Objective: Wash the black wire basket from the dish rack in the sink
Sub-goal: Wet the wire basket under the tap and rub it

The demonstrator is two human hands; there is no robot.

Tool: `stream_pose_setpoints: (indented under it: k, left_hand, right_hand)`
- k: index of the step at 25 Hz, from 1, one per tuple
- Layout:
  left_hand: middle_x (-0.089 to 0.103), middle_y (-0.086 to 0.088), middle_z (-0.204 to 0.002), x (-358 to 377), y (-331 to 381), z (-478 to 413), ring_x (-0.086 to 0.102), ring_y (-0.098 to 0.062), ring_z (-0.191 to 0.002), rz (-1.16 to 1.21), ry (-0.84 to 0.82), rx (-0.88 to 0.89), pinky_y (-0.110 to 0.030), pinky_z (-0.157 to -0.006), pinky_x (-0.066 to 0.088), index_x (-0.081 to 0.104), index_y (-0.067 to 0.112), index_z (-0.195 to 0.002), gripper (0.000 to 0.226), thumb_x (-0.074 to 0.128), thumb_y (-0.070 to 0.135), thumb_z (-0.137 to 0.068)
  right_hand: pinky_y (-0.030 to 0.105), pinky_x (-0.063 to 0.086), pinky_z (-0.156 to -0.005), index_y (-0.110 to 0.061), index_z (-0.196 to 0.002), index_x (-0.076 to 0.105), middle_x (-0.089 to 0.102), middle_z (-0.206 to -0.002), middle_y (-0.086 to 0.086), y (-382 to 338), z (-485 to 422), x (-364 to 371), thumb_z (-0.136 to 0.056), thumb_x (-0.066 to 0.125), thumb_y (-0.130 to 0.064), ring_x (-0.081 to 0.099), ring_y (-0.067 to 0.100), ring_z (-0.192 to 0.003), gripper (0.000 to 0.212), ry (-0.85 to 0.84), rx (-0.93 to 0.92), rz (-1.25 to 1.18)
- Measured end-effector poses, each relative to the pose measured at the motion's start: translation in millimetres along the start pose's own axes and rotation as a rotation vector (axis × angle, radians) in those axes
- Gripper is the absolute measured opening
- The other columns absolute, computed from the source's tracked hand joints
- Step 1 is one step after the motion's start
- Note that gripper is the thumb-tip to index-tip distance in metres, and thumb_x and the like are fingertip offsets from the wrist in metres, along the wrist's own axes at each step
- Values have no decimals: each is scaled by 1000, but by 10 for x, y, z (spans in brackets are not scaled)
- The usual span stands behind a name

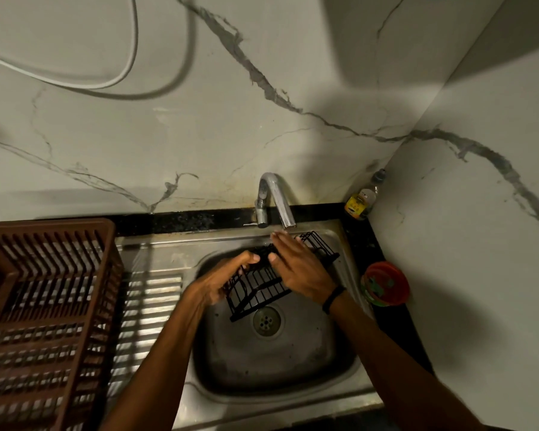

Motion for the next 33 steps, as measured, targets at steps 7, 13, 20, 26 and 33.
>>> stream_pose_setpoints:
  k: [7, 13, 20, 26, 33]
  left_hand:
    - [70, -3, -106, 37, 77, 5, 61, -25, -107, -5, -57, 23, -42, -92, 49, 71, 24, -104, 44, 80, 50, -71]
    - [70, -3, -121, 21, 108, -69, 58, -21, -114, -18, -16, 44, -39, -90, 40, 78, 28, -104, 40, 76, 54, -74]
    - [64, -6, -98, -67, 71, -128, 55, -25, -101, -122, -36, -18, -42, -96, 39, 65, 27, -59, 37, 76, 62, -55]
    - [59, -3, -85, -26, 114, -77, 53, -16, -83, -41, -70, 38, -30, -73, 38, 62, 20, -78, 25, 69, 44, -80]
    - [59, -1, -87, -84, 100, -103, 51, -19, -88, -104, -53, 26, -35, -80, 37, 61, 20, -79, 40, 72, 57, -69]
  right_hand:
    - [37, 4, -123, -17, -154, 24, 20, -161, -2, -150, -17, 73, -104, 19, -45, 11, 13, -150, 58, -47, -74, -5]
    - [40, 12, -123, -16, -150, 36, 31, -158, 2, -219, -173, 54, -104, 24, -39, 18, 14, -149, 53, 29, -36, -61]
    - [41, 10, -123, -17, -154, 25, 19, -162, 7, 372, -195, -20, -105, 20, -42, 12, 22, -150, 55, 30, 335, -84]
    - [38, 11, -122, -28, -153, 26, 25, -160, -3, -53, -116, 53, -101, 14, -55, 16, 13, -149, 60, 53, -97, 39]
    - [48, 18, -121, -20, -150, 32, 29, -158, 11, 308, -129, 68, -101, 24, -52, 22, 27, -147, 60, 84, 389, -50]
Point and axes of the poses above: each hand's wrist, its own z-axis away from the middle knuckle, its own x-axis out of the palm, y = z × x, the point moved 5 cm from there along -z, towards the middle knuckle
